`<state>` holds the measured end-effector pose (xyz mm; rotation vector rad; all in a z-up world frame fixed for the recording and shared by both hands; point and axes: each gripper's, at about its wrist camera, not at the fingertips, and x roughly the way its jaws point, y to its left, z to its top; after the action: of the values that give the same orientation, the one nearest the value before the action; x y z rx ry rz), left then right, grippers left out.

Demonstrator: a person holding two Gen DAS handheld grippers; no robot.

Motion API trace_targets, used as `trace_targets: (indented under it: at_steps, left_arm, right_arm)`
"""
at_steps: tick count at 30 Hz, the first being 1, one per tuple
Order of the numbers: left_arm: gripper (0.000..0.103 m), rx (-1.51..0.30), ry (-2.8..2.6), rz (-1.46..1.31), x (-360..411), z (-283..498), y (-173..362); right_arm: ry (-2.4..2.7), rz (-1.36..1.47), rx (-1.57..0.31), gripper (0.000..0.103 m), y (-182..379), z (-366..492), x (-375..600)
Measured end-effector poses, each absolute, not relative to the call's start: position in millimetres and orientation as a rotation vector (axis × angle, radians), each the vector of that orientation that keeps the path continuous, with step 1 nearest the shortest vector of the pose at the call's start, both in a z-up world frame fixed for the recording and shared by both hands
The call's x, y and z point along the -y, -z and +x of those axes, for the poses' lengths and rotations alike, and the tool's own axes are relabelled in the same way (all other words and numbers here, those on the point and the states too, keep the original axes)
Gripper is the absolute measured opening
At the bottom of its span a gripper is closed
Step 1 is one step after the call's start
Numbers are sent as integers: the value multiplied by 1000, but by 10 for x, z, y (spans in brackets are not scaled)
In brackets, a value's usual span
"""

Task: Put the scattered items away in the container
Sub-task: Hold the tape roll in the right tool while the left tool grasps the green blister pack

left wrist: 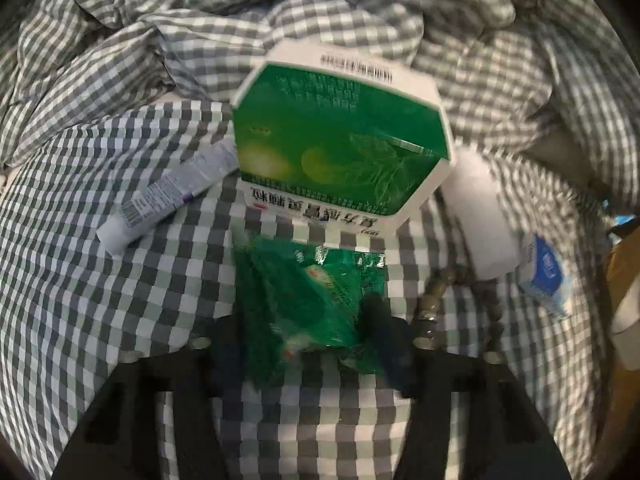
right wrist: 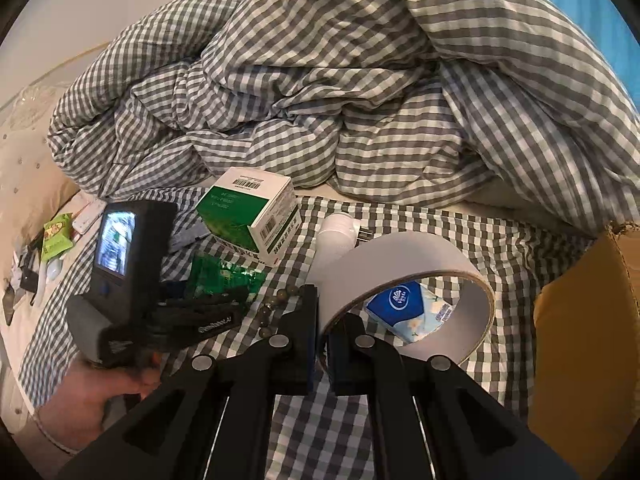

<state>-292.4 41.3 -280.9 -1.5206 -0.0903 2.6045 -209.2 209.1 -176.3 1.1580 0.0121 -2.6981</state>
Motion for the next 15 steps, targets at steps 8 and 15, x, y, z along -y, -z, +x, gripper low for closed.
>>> trace_targets:
  at_steps: [8,15]
  left_arm:
    - [36,117,-2615,-1495,-370,-2855,2726]
    - [31,109,-2641,-1434,-365,-2717,2471]
  right_arm:
    - [2711,1143,4,4,1726,-2050,-2139]
    - [2724,1111,15,4,1575,-1933,-2147]
